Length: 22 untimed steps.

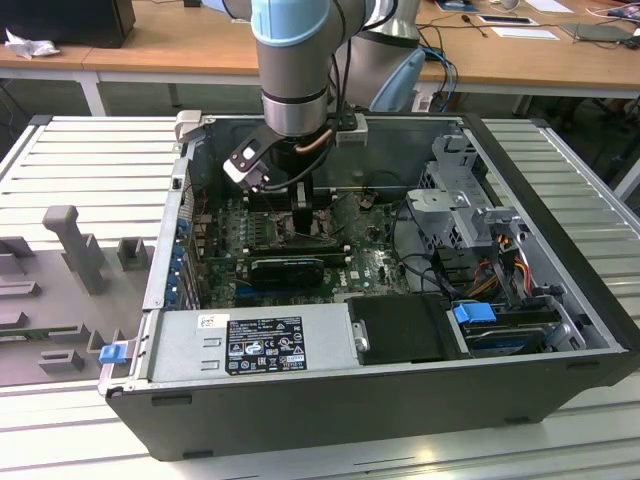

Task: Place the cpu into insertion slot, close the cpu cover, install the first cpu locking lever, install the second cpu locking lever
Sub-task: 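Place the cpu into insertion slot, then close the cpu cover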

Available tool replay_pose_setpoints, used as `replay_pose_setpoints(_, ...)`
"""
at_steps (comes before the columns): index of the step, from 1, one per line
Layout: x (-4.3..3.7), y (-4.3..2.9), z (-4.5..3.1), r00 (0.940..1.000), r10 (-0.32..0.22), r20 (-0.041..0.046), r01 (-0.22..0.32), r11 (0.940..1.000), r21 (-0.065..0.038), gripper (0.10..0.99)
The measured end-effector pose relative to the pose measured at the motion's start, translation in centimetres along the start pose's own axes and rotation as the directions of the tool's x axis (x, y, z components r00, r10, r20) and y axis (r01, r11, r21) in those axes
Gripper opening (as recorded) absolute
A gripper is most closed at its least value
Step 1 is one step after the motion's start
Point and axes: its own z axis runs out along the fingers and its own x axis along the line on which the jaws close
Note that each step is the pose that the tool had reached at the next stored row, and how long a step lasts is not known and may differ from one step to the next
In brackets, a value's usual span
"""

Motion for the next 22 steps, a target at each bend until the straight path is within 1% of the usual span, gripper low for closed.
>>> replay_pose_setpoints(1,0.01,0.01,-0.09,1.0,0.0,-0.0001,0.0,1.0,0.0,0.455)
replay_pose_setpoints(2,0.01,0.01,-0.12,1.0,0.0,-0.0001,0.0,1.0,0.0,0.337)
replay_pose_setpoints(3,0.0,0.01,-0.17,1.0,0.0,0.0001,0.0,1.0,0.0,0.337)
replay_pose_setpoints(4,0.0,0.02,-0.23,1.0,0.0,0.0001,0.0,1.0,0.0,0.157)
replay_pose_setpoints(5,0.0,0.02,-0.26,1.0,0.0,0.0001,0.0,1.0,0.0,0.157)
replay_pose_setpoints(6,0.01,0.02,-0.28,1.0,0.0,0.0,0.0,1.0,0.0,0.106)
replay_pose_setpoints(22,0.03,0.09,-1.02,1.0,0.0,-0.0001,0.0,1.0,0.0,0.106)
